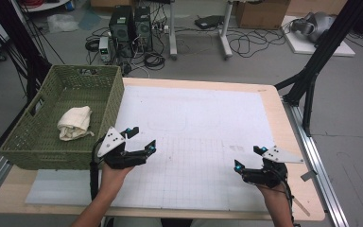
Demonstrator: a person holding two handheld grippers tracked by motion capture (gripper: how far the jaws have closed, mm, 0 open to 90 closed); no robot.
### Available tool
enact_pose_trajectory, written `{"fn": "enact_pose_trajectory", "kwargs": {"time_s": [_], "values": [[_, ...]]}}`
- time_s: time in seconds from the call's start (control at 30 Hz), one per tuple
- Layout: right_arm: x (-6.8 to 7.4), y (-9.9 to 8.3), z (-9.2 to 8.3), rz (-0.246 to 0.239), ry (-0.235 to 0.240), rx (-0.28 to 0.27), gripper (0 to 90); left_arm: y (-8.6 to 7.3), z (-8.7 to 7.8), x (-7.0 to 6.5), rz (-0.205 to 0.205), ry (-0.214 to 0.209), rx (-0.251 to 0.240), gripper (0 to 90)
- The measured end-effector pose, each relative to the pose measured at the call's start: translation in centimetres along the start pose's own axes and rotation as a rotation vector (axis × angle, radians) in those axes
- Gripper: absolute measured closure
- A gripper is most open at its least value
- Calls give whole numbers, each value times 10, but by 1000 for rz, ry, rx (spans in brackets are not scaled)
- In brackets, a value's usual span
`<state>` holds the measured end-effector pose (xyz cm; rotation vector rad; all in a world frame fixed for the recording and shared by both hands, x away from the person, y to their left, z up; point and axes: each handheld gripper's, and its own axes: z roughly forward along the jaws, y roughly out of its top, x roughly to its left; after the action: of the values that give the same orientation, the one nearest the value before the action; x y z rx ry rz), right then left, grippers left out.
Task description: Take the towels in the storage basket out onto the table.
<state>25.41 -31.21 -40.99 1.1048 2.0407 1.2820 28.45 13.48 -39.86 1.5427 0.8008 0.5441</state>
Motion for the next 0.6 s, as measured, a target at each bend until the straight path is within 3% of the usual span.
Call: {"fn": "enact_pose_trajectory", "kwargs": {"time_s": [0.2, 0.33, 0.5, 0.6], "values": [[-1, -2, -3, 23, -1, -2, 91, 12, -7, -1, -11, -2, -2, 207], [-1, -2, -5, 31, -9, 3, 91, 27, -9, -1, -18, -37, -20, 205], [-4, -4, -7, 31, -18, -1, 91, 46, -16, 1, 31, -61, -25, 200], [-4, -5, -8, 38, -17, 4, 91, 58, -22, 8, 27, -64, -29, 200]]}}
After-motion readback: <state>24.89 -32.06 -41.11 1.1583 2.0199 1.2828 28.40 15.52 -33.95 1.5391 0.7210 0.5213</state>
